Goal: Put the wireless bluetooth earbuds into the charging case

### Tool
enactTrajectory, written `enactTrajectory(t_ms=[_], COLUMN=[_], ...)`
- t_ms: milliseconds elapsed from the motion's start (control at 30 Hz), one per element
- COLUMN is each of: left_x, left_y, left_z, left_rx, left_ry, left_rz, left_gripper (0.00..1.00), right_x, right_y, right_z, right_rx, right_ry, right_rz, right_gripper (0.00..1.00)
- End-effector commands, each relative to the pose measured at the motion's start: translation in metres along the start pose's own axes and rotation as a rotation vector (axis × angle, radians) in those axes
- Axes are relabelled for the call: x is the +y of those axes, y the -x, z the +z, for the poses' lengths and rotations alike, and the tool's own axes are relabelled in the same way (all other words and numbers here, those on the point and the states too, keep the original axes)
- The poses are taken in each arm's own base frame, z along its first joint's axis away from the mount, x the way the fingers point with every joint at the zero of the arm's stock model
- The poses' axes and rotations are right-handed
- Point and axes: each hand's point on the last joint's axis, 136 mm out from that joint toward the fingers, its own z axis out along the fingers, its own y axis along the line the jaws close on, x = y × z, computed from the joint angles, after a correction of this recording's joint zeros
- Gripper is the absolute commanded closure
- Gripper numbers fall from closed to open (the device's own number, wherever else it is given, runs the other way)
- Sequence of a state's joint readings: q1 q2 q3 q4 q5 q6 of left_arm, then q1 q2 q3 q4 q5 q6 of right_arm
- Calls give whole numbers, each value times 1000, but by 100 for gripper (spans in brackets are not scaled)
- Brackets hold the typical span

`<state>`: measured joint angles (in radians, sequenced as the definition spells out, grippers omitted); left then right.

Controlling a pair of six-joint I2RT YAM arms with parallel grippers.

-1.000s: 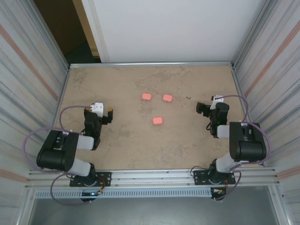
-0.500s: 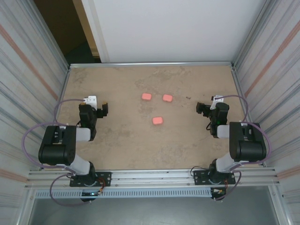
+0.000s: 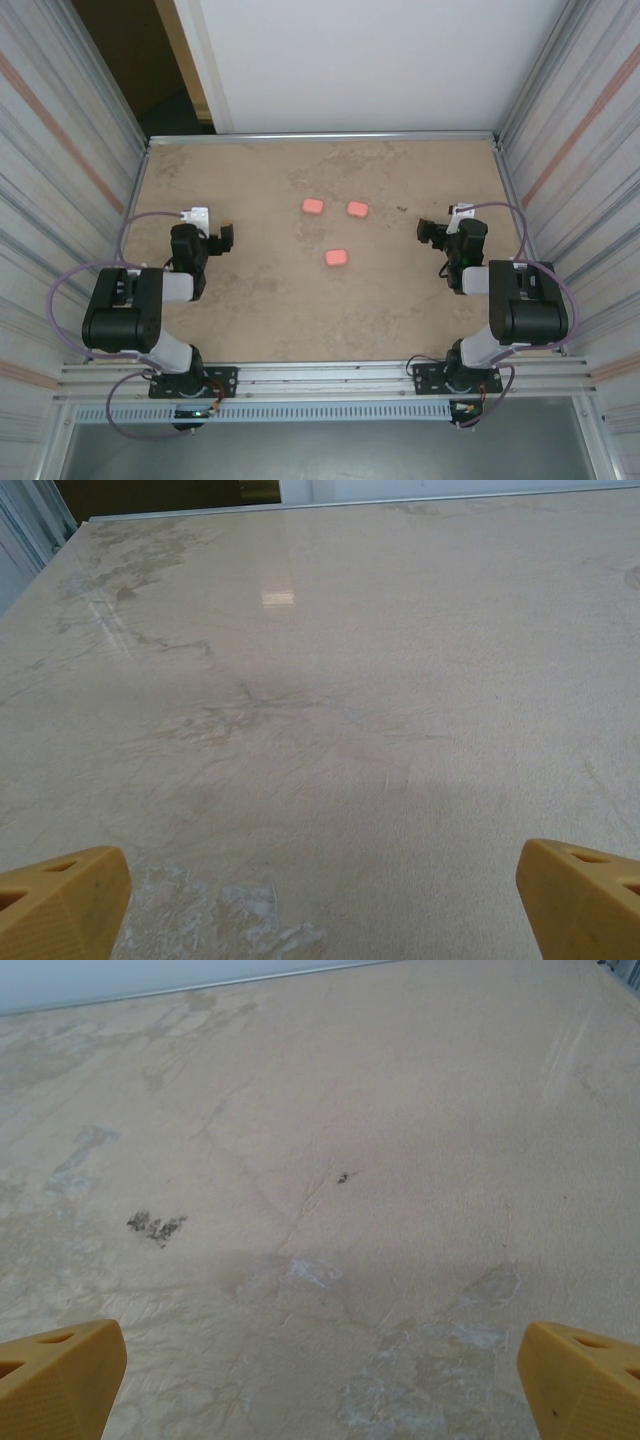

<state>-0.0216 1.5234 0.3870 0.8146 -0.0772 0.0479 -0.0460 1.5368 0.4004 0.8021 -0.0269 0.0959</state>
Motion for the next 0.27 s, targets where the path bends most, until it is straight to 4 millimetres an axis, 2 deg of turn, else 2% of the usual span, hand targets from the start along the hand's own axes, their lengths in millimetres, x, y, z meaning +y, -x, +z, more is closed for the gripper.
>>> enactTrajectory(t_ms=[0, 233], left_x=[-3, -3], left_y=[10, 10], left_z=[-1, -1], left_rx=[-27, -27], left_ry=[-11, -12], left_rz=[-11, -10], left_gripper=[1, 1], right_x=[0, 0], right_y=[1, 1], right_z=[1, 1], right_rx=[-1, 2], right_ry=[-4, 0], right_rz=[-17, -14], right_gripper=[1, 1])
